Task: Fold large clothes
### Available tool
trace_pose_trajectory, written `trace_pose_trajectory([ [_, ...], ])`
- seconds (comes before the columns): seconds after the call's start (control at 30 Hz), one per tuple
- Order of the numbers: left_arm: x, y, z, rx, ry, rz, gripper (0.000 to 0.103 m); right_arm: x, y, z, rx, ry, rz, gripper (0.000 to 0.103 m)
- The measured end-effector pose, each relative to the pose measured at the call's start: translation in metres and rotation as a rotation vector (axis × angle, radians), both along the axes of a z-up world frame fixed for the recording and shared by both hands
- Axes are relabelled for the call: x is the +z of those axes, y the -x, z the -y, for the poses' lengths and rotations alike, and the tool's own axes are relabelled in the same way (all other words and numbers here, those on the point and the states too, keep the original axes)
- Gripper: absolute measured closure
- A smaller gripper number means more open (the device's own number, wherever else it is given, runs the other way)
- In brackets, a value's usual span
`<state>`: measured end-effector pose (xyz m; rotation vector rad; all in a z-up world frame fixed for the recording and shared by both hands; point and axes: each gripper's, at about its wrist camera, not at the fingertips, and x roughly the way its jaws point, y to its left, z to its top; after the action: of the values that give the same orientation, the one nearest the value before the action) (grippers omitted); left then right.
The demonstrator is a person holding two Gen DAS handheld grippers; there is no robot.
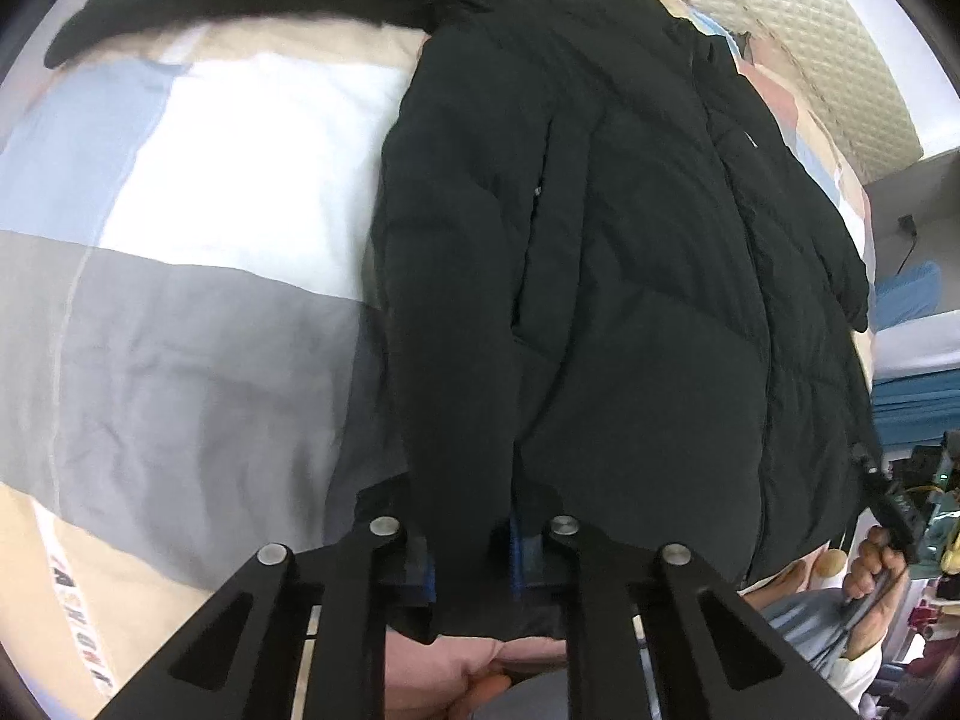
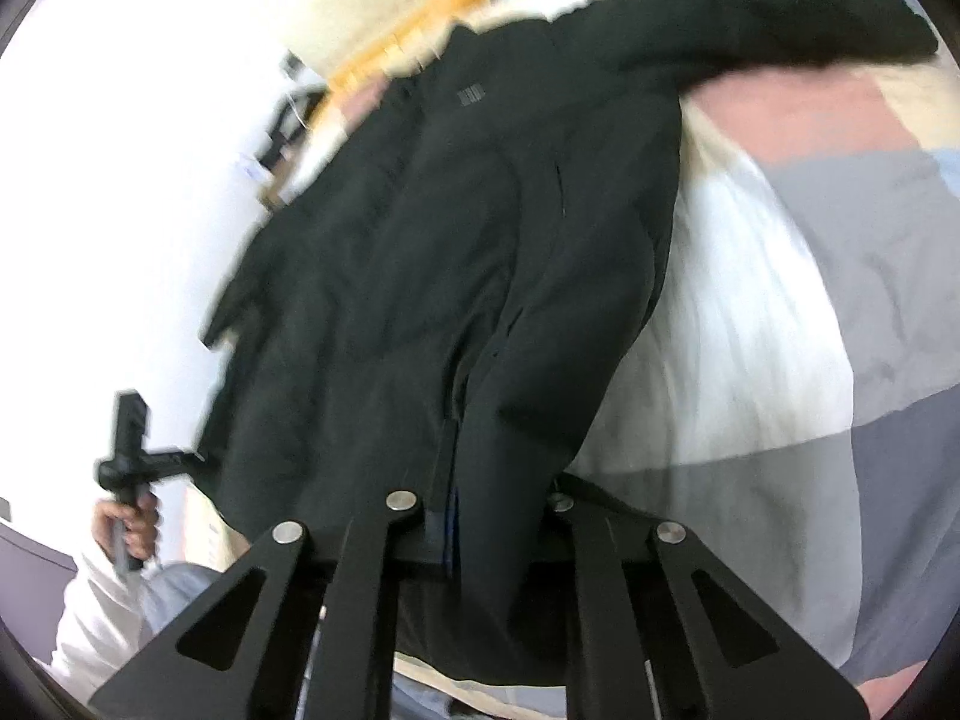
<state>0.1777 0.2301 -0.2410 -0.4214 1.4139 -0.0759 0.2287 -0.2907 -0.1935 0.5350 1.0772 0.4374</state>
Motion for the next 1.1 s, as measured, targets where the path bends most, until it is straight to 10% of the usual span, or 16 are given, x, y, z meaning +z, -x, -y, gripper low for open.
trace_pose_trajectory([
  [0.3, 0.022, 0.002, 0.005, 0.008, -0.036, 0.012, 0.094, 0.006, 0.023, 0.007, -0.003, 0.012, 0.023, 0.094],
  [0.87, -0.001, -0.036, 0.001, -0.002, -0.168, -0.065, 0.087, -0.061, -0.041, -0.055, 0.049, 0.378, -0.173, 0.089],
  [1.1, 0.021, -0.035, -0.006, 0.057, -0.316, -0.015, 0.067, -0.043, -0.039, -0.044, -0.046, 0.374, -0.112, 0.063],
])
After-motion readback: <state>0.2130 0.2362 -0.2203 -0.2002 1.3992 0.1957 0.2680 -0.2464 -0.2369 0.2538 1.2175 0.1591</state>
